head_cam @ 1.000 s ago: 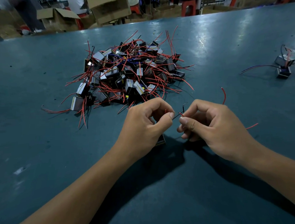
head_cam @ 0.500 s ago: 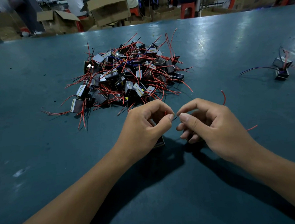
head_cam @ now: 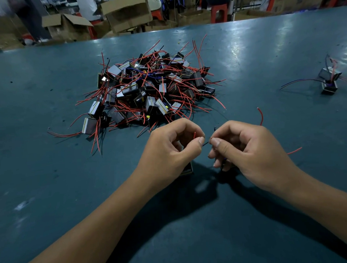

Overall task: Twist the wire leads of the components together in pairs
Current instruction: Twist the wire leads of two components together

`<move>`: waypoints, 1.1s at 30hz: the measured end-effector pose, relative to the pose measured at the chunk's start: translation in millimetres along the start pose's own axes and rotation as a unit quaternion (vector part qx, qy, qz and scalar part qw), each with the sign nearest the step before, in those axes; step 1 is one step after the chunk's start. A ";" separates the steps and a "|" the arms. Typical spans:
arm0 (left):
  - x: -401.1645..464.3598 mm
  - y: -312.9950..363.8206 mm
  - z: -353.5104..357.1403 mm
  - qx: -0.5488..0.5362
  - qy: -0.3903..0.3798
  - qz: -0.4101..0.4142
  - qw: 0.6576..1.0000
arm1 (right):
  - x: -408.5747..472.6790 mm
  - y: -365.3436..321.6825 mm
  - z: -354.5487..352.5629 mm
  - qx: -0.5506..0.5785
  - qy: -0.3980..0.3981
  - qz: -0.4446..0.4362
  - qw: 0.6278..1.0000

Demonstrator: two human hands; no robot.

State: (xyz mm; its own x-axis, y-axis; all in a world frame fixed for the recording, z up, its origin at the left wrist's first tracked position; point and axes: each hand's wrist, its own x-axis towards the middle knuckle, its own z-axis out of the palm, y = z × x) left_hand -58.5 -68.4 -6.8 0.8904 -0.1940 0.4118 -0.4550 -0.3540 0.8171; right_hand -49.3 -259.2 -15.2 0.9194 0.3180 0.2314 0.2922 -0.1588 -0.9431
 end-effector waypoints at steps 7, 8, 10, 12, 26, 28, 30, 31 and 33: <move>1.9 -3.1 0.4 0.021 -0.022 0.023 0.999 | -0.8 -0.4 -1.0 -0.015 -0.014 -0.022 1.000; 2.2 -3.8 0.3 0.029 -0.020 0.026 0.999 | -0.9 -0.2 -1.2 -0.016 -0.016 -0.022 1.000; 2.0 -4.0 0.0 0.044 -0.020 0.035 0.998 | -1.1 0.4 -1.3 -0.018 -0.019 -0.024 0.999; 1.5 -4.1 0.2 0.048 -0.019 0.035 0.998 | -1.5 0.8 -1.4 -0.020 -0.020 -0.026 0.999; 1.9 -2.3 -2.3 0.092 -0.073 0.020 0.993 | -2.7 0.0 -0.4 -0.063 -0.012 -0.029 0.998; 1.2 -1.9 -2.4 0.095 -0.077 0.018 0.992 | -3.0 -0.5 -0.3 -0.062 -0.011 -0.029 0.998; 0.8 -1.8 -2.2 0.097 -0.078 0.015 0.992 | -3.2 -1.1 -0.7 -0.064 -0.012 -0.031 0.997; 0.5 -1.9 -2.3 0.097 -0.079 0.012 0.992 | -3.2 -1.4 -0.7 -0.065 -0.013 -0.032 0.997; 0.4 -2.5 -1.6 0.101 -0.077 0.006 0.992 | -3.0 -1.1 -0.3 -0.067 -0.012 -0.030 0.997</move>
State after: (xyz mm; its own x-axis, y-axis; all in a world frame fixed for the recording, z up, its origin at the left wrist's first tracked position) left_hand -57.0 -66.1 -8.0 0.8794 -0.3310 0.3422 -0.4729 -0.5242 0.7082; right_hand -52.3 -260.2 -14.7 0.8930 0.3525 0.2798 0.3812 -0.2620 -0.8866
